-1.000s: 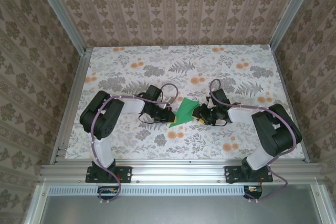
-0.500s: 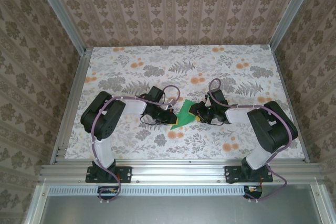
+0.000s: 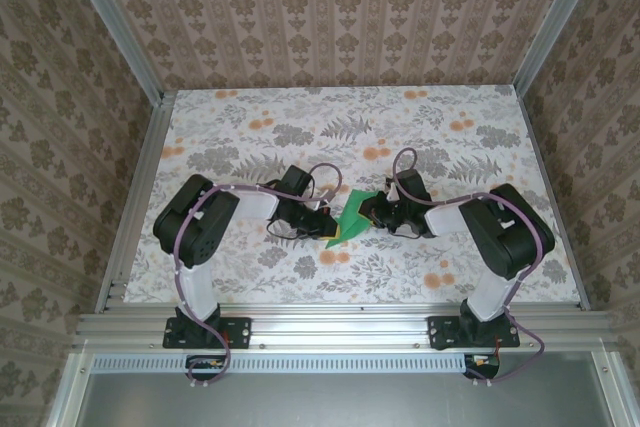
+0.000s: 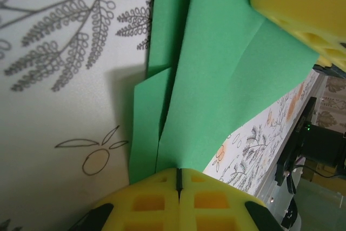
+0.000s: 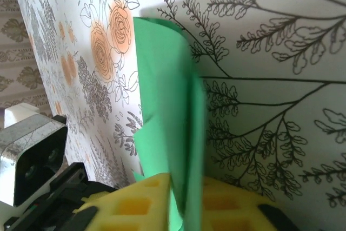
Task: Fold a paper plane with a square sheet of paper (pick it up from the middle)
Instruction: Turn over the paper at the center of the table.
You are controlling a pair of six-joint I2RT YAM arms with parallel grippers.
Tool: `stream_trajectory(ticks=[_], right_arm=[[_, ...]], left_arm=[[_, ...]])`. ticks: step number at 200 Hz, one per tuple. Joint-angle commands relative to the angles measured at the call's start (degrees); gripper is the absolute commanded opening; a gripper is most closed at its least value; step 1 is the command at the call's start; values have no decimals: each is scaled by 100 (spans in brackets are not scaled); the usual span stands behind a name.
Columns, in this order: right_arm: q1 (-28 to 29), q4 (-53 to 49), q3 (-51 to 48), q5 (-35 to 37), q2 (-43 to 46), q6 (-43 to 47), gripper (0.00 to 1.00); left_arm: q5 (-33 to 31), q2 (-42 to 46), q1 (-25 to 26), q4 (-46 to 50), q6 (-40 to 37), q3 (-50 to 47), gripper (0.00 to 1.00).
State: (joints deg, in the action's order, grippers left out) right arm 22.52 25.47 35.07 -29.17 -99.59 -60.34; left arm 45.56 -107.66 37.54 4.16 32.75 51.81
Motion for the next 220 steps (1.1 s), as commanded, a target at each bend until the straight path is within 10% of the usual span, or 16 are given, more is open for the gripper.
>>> stream_trajectory(ticks=[1,42,113,144,220], right_arm=[[40,-217,18,11,165,157,9],[35,-3690,1016,907,1339,1739,6],[482,-10111,4629,4822,814,3707,6],[888,-10905,5525,5955,-277,3782,8],[2143,-10621,7251,6094,-2687,3020,11]], left_arm=[[-221,331,18,271,126,-163,2],[-815,1593,-66,487,84,-196,33],[-3152,3871,-519,1318,-174,-931,42],[-3322,4347,-742,1338,-74,-1230,42],[-3716,5617,-1107,1768,73,-1639,45]])
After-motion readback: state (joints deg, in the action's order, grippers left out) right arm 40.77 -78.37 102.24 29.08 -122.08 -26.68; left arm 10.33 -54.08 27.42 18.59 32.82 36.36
